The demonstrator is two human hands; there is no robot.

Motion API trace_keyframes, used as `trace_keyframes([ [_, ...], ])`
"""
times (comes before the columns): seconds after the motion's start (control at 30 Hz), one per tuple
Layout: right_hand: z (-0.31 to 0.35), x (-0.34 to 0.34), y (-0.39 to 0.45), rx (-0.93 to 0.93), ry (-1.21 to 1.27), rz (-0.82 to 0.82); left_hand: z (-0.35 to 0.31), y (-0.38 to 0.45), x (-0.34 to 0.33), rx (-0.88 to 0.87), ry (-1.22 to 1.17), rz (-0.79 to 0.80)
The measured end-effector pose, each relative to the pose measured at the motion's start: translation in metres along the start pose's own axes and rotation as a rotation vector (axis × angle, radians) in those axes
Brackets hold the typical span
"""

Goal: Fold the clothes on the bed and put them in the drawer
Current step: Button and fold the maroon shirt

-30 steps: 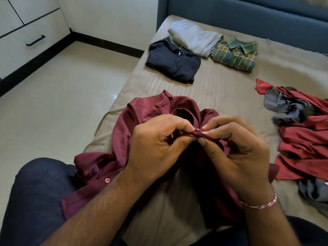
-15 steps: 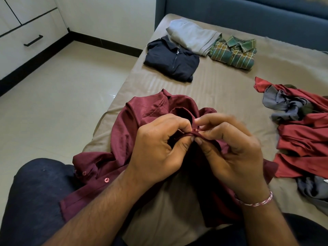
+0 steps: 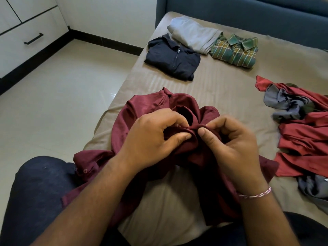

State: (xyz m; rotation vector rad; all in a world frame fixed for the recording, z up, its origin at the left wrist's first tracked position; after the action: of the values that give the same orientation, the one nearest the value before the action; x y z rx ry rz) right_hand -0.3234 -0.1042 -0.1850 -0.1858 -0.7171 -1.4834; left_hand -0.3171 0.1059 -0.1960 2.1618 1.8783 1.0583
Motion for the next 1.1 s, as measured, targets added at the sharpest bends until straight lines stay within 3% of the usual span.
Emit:
trace_keyframes([
  [0.07,-0.004,0.001,0.002,-0.116,0.092,0.021,0.010,0.002,0.012,0.024,0.025,0.095],
  [0.23,-0.013,0.012,0.004,-0.380,0.430,0.112,0.027,0.003,0.040,0.098,0.076,0.041],
  [0.47,-0.013,0.020,0.006,-0.376,0.528,0.252,0.036,0.002,0.050,0.053,0.194,-0.033],
  [0.6,0.001,0.028,0.004,-0.336,0.482,0.299,0.026,0.003,0.052,0.084,0.147,-0.340],
  [0.73,0.011,0.037,0.004,-0.307,0.388,0.323,0.017,0.005,0.058,0.204,-0.139,-0.601],
  [0.93,0.022,0.038,0.003,-0.332,0.469,0.284,0.001,0.006,0.055,0.208,-0.355,-0.691],
  [1.1,0.047,0.031,-0.004,-0.329,0.646,0.214,-0.014,0.003,0.056,0.115,-0.222,-0.641],
])
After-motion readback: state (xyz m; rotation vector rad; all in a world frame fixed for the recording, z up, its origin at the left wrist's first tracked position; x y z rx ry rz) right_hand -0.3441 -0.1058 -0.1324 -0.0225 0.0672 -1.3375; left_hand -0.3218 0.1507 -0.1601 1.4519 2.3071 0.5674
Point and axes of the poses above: each hand's wrist, its own y-axis towards the middle knuckle, its own x-axis out of the back of the hand, z = x × y, the point moved 1 cm from there along y, towards the middle knuckle, and after that the axes turned 12 degrees about -y, right-handed, at the moved point
